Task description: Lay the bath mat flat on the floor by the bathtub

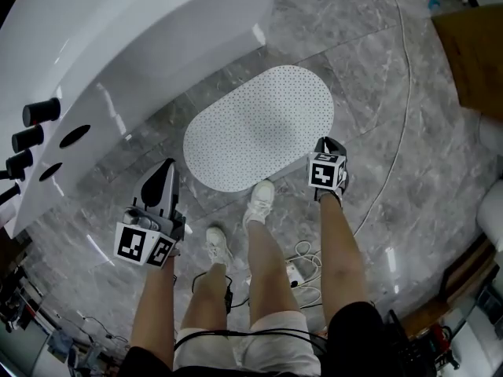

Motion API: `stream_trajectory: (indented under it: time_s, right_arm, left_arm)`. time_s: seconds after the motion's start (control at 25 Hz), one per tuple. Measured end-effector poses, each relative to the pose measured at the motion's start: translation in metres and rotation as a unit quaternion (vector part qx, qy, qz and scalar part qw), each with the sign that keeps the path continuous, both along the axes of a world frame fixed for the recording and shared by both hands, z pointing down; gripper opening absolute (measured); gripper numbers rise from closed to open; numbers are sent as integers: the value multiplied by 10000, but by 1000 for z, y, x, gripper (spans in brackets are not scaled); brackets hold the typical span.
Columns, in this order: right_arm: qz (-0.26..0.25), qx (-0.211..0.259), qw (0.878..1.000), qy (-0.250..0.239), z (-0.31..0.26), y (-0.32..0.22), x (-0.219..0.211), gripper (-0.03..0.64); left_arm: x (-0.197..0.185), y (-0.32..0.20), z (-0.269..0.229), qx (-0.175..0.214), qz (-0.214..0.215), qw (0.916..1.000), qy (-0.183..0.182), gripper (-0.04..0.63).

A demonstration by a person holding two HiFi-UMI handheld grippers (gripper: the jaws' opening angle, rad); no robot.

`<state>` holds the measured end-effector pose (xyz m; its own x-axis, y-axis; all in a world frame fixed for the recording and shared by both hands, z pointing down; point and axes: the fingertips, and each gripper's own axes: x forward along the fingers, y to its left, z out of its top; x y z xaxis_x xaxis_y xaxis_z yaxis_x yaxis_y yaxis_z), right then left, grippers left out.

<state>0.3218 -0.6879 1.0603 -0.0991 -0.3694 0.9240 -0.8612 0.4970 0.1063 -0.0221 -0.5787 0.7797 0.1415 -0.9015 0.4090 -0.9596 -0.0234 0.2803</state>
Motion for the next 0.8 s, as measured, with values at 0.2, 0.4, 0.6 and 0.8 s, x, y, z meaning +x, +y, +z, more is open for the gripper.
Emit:
stream_trajectory:
  time_s: [0.2, 0.4, 0.6, 0.8]
  right_arm:
    - [-125, 481, 9940, -977, -60, 23, -31, 29]
    - [-220, 990, 9751, -1970, -137, 56, -76, 29]
    - [-642, 1437, 9506, -2675, -221, 95, -119, 29]
    - [-1082, 1848, 9372, -2753, -301, 133, -139, 29]
  left_arm:
    - [-5, 27, -28, 199, 56, 9998, -28, 14]
    - [-24, 69, -53, 253, -58, 9996, -127, 14]
    - [-42, 114, -79, 326, -220, 9991, -134, 14]
    - [-57, 149, -122, 571, -281, 9978, -157, 14]
